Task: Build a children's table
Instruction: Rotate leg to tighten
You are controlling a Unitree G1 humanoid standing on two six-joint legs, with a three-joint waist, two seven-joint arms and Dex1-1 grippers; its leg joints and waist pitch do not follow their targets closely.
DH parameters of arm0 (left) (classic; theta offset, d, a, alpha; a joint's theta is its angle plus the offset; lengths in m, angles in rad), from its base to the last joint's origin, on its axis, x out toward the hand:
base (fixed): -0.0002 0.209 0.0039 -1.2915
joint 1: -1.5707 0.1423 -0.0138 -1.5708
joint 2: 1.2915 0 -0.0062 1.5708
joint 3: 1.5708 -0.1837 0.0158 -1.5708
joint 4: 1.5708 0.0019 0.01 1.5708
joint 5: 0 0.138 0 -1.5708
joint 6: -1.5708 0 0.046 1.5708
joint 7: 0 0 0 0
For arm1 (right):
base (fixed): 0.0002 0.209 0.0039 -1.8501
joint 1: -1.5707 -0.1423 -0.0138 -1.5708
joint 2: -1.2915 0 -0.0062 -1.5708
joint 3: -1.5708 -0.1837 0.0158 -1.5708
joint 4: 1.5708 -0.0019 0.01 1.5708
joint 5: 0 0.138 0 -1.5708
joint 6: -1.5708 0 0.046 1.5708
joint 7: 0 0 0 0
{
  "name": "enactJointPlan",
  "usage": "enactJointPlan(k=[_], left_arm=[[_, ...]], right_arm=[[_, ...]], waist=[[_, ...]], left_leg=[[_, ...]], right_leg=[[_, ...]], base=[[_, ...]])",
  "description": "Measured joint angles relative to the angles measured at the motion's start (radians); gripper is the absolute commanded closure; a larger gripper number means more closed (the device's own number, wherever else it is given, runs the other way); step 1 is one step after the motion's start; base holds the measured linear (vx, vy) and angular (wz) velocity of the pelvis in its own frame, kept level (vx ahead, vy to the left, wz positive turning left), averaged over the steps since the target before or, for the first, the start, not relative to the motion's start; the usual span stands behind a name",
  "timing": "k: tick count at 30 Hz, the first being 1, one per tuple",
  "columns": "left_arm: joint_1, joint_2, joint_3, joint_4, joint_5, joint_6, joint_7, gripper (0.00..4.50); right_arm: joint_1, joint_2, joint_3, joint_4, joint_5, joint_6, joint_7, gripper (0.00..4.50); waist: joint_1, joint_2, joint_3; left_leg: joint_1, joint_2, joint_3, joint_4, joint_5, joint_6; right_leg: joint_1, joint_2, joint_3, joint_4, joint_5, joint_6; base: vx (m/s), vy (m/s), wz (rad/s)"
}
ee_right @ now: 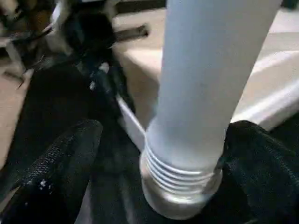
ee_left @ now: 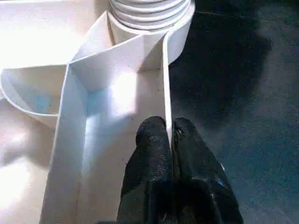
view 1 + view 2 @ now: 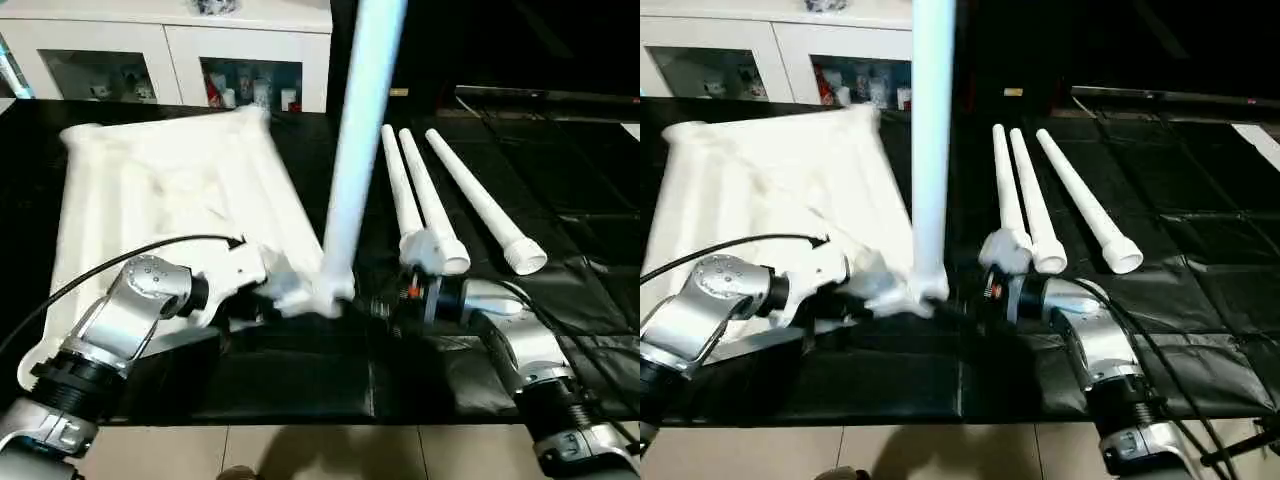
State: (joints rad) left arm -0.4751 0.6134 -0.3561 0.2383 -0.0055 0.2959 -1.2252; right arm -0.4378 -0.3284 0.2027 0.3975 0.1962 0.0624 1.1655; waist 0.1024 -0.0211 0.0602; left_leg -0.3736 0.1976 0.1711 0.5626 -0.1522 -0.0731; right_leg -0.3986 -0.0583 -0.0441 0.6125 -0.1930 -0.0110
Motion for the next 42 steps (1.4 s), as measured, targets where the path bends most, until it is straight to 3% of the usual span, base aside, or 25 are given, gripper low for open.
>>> enactJointPlan(k=[8,9,19,24,29,34,37,42], left_arm=[[0.0,0.032,-0.045,-0.012,0.002,-0.079,-0.096,4.5],[-0.001,0.034,-0.049,-0.012,0.005,-0.089,-0.1,4.5],[-0.008,0.036,-0.054,0.005,0.01,-0.124,-0.121,4.5],[-0.011,0.036,-0.056,0.012,0.01,-0.13,-0.123,4.5],[-0.015,0.031,-0.054,0.022,0.007,-0.124,-0.125,4.5],[-0.015,0.001,-0.03,0.028,-0.007,-0.055,-0.115,4.5],[-0.007,-0.047,0.004,0.032,-0.018,0.032,-0.046,4.5],[-0.003,-0.179,0.092,0.034,-0.039,0.236,0.177,4.5]], right_arm=[[-0.049,-0.01,0.047,0.079,-0.037,-0.029,0.08,0.18],[-0.057,-0.01,0.056,0.088,-0.037,-0.032,0.096,0.45],[-0.075,-0.015,0.081,0.127,-0.04,-0.032,0.161,1.02],[-0.079,-0.014,0.081,0.139,-0.039,-0.032,0.177,1.55],[-0.079,-0.013,0.081,0.139,-0.038,-0.027,0.176,1.71],[-0.063,-0.006,0.068,0.125,-0.035,0.005,0.156,1.74],[-0.041,0.022,0.029,0.128,-0.036,0.025,0.071,1.74],[-0.058,0.15,-0.082,0.216,-0.041,0.064,-0.265,1.74]], waist=[[0.007,-0.001,-0.001],[0.007,-0.002,-0.001],[0.009,-0.002,-0.001],[0.01,-0.002,-0.001],[0.011,-0.002,-0.001],[0.013,-0.002,-0.002],[0.009,-0.001,-0.002],[-0.034,-0.001,-0.002]], left_leg=[[0.0,0.0,0.0,0.004,0.0,0.001],[0.0,0.0,0.0,0.004,0.0,0.001],[0.0,0.001,0.0,0.005,-0.001,0.001],[0.0,0.001,0.0,0.007,-0.001,0.001],[0.001,0.001,0.0,0.008,-0.001,0.001],[0.004,0.001,0.0,0.009,-0.001,0.001],[0.008,0.001,0.0,0.012,0.0,0.001],[0.009,0.004,0.0,0.018,0.0,0.0]], right_leg=[[0.001,-0.001,0.0,0.003,0.0,0.0],[0.001,-0.001,0.0,0.004,0.0,0.0],[0.0,0.0,0.0,0.005,0.0,0.0],[0.0,-0.001,0.0,0.007,0.0,-0.001],[0.0,-0.001,0.0,0.009,0.0,0.0],[0.003,-0.001,0.001,0.01,0.0,0.0],[0.006,-0.001,0.001,0.013,0.0,0.0],[0.005,-0.001,-0.001,0.015,-0.001,0.003]], base=[[0.0,0.0,0.0],[0.0,0.0,0.0],[0.0,0.0,0.0],[0.0,0.0,0.0],[0.0,0.0,0.0],[0.0,0.0,0.0],[0.0,0.0,0.0],[0.0,0.0,0.0]])
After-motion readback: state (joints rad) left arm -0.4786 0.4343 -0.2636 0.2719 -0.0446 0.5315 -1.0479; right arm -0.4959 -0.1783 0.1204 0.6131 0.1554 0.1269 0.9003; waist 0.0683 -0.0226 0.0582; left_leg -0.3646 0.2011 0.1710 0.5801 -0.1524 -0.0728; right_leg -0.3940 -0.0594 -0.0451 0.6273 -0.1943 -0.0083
